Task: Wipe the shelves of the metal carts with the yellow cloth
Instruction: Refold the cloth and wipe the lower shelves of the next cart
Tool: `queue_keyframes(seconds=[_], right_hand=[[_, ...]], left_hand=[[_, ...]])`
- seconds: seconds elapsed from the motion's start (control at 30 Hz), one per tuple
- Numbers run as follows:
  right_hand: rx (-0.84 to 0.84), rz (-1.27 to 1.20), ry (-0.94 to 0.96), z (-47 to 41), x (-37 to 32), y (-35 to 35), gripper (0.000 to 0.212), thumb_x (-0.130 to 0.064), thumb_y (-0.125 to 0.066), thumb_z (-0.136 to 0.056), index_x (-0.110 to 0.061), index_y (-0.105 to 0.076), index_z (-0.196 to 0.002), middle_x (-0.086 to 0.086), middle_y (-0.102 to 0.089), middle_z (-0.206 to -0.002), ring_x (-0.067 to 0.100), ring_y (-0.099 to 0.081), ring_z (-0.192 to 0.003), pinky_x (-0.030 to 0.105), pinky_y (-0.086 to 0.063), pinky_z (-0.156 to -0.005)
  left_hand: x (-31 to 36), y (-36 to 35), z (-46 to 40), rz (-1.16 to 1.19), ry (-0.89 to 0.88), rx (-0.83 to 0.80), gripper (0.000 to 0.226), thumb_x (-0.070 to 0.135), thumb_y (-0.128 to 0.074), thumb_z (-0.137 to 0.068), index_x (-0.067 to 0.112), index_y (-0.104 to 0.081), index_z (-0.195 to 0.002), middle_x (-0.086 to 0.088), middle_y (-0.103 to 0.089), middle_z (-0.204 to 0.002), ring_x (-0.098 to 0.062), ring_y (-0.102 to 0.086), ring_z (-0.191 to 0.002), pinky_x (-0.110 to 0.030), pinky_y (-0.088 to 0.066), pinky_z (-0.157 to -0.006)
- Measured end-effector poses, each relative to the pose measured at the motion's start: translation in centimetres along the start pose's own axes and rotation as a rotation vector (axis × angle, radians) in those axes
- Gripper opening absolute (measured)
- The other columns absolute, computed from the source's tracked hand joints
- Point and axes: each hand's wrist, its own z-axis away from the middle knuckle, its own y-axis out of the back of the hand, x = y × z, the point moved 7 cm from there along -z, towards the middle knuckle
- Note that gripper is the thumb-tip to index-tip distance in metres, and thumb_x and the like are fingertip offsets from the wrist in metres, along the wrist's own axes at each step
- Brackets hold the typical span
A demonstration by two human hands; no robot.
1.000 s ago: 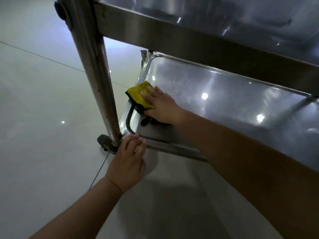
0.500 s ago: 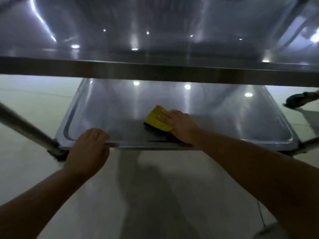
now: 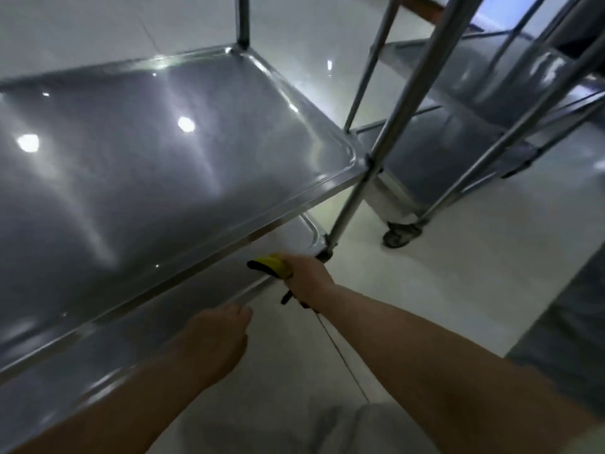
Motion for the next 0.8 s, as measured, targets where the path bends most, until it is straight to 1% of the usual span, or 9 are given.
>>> queue_keyframes(seconds=[0.07, 0.13, 0.2, 0.23, 0.33, 0.43, 0.53, 0.67, 0.8], right_hand=[[0.052, -0.088, -0.062, 3.0, 0.9, 3.3, 0.03, -0.023, -0.048, -0.096, -0.023, -0.058, -0.124, 0.009, -0.06, -0.106, 0.025, -0.064, -0.077, 0.035, -0.056, -0.067], [0.102, -0.142, -0.09, 6.0, 1.1, 6.9, 0.03, -0.019, -0.051, -0.093, -0.018, -0.056, -0.123, 0.005, -0.046, -0.116, 0.015, -0.058, -0.066, 0.03, -0.055, -0.058], [0.146, -0.242, -0.133, 9.2, 0.9, 10.6, 0.017, -0.016, -0.054, -0.092, -0.014, -0.057, -0.108, 0.009, -0.044, -0.114, 0.008, -0.053, -0.051, 0.023, -0.044, -0.041], [0.155, -0.3, -0.161, 10.9, 0.7, 12.4, 0.003, -0.018, -0.056, -0.091, -0.017, -0.056, -0.094, 0.013, -0.049, -0.108, 0.01, -0.054, -0.047, 0.024, -0.042, -0.038], [0.221, -0.487, -0.264, 15.5, 0.2, 17.7, 0.018, -0.019, -0.064, -0.082, -0.026, -0.047, -0.077, 0.019, -0.061, -0.088, 0.027, -0.061, -0.061, 0.039, -0.053, -0.052], [0.298, -0.704, -0.354, 20.7, -1.6, 23.4, 0.014, -0.014, -0.067, -0.078, -0.017, -0.053, -0.081, 0.014, -0.064, -0.085, 0.029, -0.065, -0.074, 0.043, -0.055, -0.065], [0.353, -0.908, -0.39, 25.6, -4.3, 29.0, 0.011, -0.009, -0.065, -0.082, -0.008, -0.057, -0.089, 0.014, -0.064, -0.088, 0.026, -0.066, -0.078, 0.041, -0.055, -0.07], [0.395, -1.113, -0.377, 30.9, -8.1, 36.5, 0.012, -0.009, -0.065, -0.086, -0.004, -0.061, -0.096, 0.012, -0.064, -0.086, 0.02, -0.063, -0.074, 0.031, -0.054, -0.064], [0.353, -1.362, -0.341, 34.4, -11.4, 42.6, 0.011, -0.013, -0.061, -0.091, -0.006, -0.065, -0.099, 0.011, -0.071, -0.083, 0.024, -0.068, -0.077, 0.033, -0.056, -0.064]], left_hand=[[2.0, 3.3, -0.1, 0.037, 0.006, -0.089, 0.059, 0.036, -0.087, -0.056, 0.011, -0.069, -0.107, -0.004, -0.069, -0.092, -0.014, -0.067, -0.071, -0.018, -0.049, -0.055], [3.9, 6.1, -0.4, 0.112, 0.018, -0.158, 0.05, 0.029, -0.05, -0.096, 0.017, -0.037, -0.143, -0.002, -0.049, -0.137, -0.015, -0.052, -0.118, -0.022, -0.041, -0.089], [6.1, 9.3, -0.7, 0.22, 0.021, -0.228, 0.048, 0.026, -0.034, -0.101, 0.022, -0.023, -0.149, 0.003, -0.035, -0.148, -0.014, -0.039, -0.13, -0.022, -0.033, -0.097], [7.3, 11.4, -0.9, 0.268, 0.02, -0.228, 0.047, 0.025, -0.034, -0.101, 0.022, -0.025, -0.148, 0.003, -0.035, -0.148, -0.014, -0.039, -0.13, -0.021, -0.032, -0.096], [10.1, 18.0, -0.9, 0.403, 0.026, -0.202, 0.038, 0.022, -0.039, -0.1, 0.019, -0.04, -0.138, 0.001, -0.044, -0.14, -0.014, -0.045, -0.123, -0.017, -0.033, -0.089], [12.7, 25.2, -0.4, 0.484, 0.037, -0.133, 0.04, 0.023, -0.041, -0.099, 0.021, -0.041, -0.139, 0.001, -0.047, -0.138, -0.014, -0.048, -0.122, -0.02, -0.036, -0.091], [15.1, 32.7, 0.4, 0.585, 0.094, -0.057, 0.034, 0.024, -0.042, -0.099, 0.021, -0.05, -0.132, 0.001, -0.055, -0.124, -0.015, -0.053, -0.111, -0.019, -0.035, -0.08], [18.3, 42.5, 1.6, 0.854, 0.129, 0.059, 0.02, 0.023, -0.047, -0.098, 0.026, -0.059, -0.114, 0.004, -0.062, -0.098, -0.013, -0.059, -0.089, -0.026, -0.047, -0.075], [21.4, 50.0, 2.1, 1.107, 0.122, 0.076, 0.025, 0.019, -0.05, -0.096, 0.037, -0.061, -0.109, 0.007, -0.064, -0.102, -0.009, -0.062, -0.094, -0.037, -0.054, -0.086]])
